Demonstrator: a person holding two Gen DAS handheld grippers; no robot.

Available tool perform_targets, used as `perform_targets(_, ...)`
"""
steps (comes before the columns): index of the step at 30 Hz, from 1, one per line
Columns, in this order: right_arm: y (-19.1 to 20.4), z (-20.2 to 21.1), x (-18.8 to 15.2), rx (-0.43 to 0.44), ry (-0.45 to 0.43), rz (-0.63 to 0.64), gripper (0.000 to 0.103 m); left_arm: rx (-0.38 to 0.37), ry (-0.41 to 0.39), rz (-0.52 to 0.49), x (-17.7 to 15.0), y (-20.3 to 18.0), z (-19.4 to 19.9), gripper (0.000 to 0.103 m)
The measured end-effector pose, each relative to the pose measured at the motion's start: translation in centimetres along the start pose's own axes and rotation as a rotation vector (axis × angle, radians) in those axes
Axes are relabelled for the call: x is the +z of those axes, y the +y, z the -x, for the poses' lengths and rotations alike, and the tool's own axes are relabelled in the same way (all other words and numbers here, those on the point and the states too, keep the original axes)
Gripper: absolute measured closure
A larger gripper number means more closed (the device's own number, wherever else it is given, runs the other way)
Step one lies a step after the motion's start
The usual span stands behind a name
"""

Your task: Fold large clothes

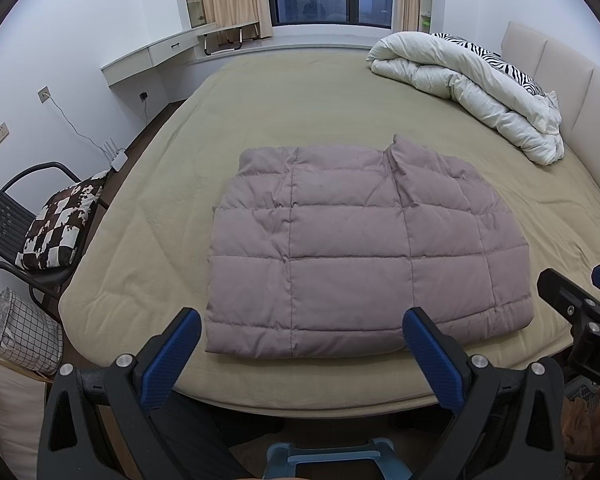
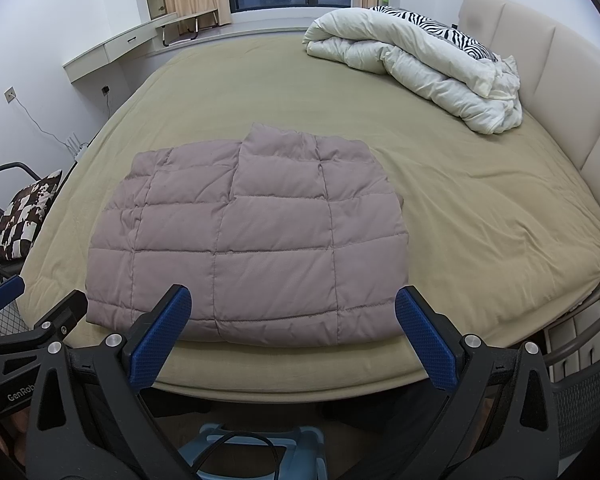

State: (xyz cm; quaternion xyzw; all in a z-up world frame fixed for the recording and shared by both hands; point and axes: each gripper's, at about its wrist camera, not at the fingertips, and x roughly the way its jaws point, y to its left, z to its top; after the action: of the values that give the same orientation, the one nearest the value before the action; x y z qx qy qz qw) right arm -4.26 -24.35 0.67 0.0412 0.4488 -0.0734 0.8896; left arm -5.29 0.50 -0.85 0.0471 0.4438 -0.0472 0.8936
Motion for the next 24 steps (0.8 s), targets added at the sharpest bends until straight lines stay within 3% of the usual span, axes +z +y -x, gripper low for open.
perform_targets(24,-0.06,-0.38,-0.26,0.0,0.004,-0.002,0.0,-0.004,0.005,-0.004,-0.35,0.05,-0.16,0.0)
